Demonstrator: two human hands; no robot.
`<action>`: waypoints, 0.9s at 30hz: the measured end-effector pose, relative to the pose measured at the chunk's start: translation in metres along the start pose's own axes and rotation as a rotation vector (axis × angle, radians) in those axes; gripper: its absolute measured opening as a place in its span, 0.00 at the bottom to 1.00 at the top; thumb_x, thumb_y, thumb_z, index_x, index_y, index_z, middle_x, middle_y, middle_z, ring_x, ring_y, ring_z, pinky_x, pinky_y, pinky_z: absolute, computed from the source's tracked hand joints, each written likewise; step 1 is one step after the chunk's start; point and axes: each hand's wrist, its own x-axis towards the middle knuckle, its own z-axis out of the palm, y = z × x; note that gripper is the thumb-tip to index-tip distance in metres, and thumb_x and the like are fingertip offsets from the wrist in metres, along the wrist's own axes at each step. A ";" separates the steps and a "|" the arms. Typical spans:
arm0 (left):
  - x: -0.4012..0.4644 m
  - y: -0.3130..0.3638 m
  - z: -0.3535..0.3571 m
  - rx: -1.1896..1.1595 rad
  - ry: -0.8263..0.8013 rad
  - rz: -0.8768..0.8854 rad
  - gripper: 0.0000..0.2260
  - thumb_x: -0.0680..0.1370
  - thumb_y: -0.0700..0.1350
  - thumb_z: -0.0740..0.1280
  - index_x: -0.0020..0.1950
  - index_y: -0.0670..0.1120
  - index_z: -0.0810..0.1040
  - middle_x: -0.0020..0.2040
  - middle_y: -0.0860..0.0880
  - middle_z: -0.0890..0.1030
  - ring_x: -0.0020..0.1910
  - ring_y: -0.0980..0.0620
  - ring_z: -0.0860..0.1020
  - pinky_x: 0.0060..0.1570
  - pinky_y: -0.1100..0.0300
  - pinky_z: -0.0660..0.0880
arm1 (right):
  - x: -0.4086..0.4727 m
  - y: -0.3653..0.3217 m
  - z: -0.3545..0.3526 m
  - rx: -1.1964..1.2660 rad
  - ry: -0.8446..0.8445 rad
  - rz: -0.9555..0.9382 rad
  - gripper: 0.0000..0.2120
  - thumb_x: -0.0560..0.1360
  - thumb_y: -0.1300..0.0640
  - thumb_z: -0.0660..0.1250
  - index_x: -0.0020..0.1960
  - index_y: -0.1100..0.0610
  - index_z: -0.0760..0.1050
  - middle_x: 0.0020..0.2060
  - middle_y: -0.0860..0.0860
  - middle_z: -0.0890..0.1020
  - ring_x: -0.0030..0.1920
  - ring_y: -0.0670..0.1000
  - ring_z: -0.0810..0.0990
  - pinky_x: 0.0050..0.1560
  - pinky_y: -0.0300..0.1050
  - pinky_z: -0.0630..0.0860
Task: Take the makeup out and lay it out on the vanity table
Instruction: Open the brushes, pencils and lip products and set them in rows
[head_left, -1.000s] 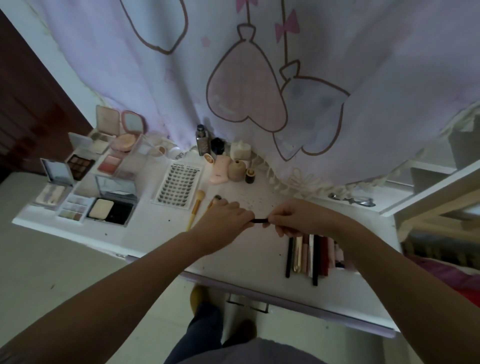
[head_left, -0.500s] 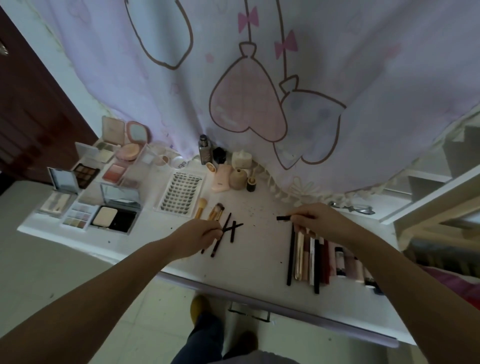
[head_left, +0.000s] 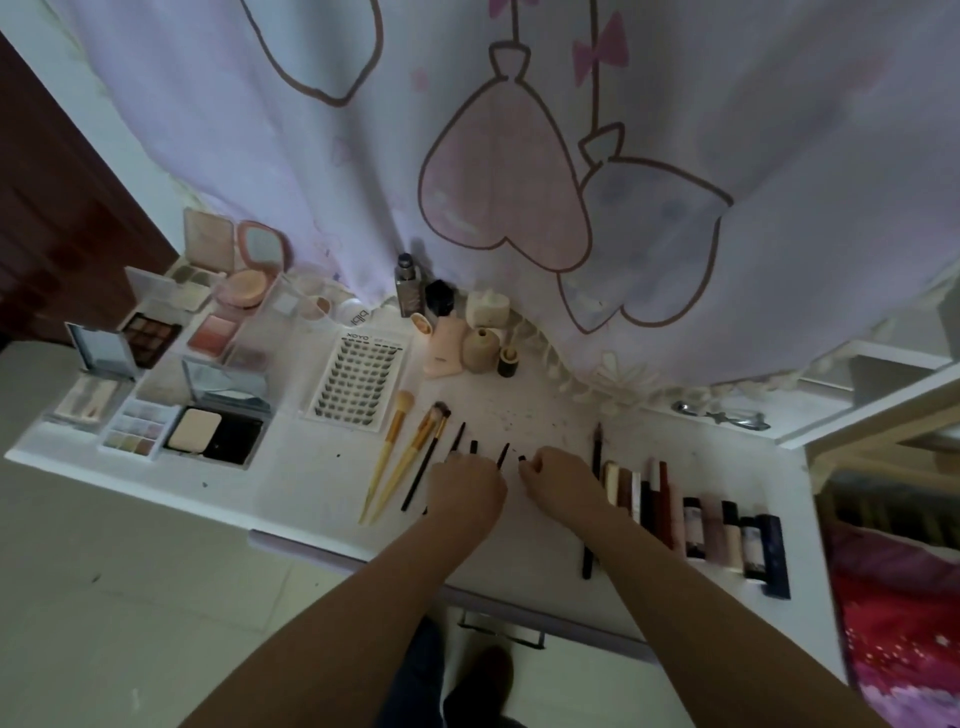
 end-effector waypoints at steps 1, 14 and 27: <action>0.002 -0.003 0.001 0.068 0.011 0.024 0.13 0.82 0.45 0.54 0.53 0.43 0.78 0.53 0.45 0.78 0.54 0.47 0.74 0.48 0.55 0.70 | 0.002 -0.003 0.004 -0.044 0.007 0.002 0.14 0.81 0.49 0.54 0.42 0.57 0.67 0.37 0.51 0.72 0.41 0.50 0.71 0.40 0.43 0.65; 0.011 -0.042 -0.001 0.166 0.104 0.165 0.12 0.81 0.45 0.55 0.57 0.44 0.75 0.58 0.44 0.76 0.59 0.45 0.73 0.49 0.54 0.71 | 0.028 -0.044 0.027 -0.232 0.024 -0.018 0.18 0.81 0.50 0.52 0.44 0.58 0.75 0.47 0.55 0.81 0.45 0.54 0.79 0.34 0.41 0.64; 0.008 0.069 0.003 -0.051 0.038 0.383 0.09 0.67 0.49 0.74 0.35 0.46 0.78 0.33 0.49 0.79 0.33 0.52 0.77 0.31 0.63 0.58 | 0.032 0.056 -0.045 -0.402 0.250 0.123 0.19 0.81 0.47 0.50 0.56 0.60 0.71 0.50 0.56 0.81 0.50 0.56 0.80 0.43 0.45 0.71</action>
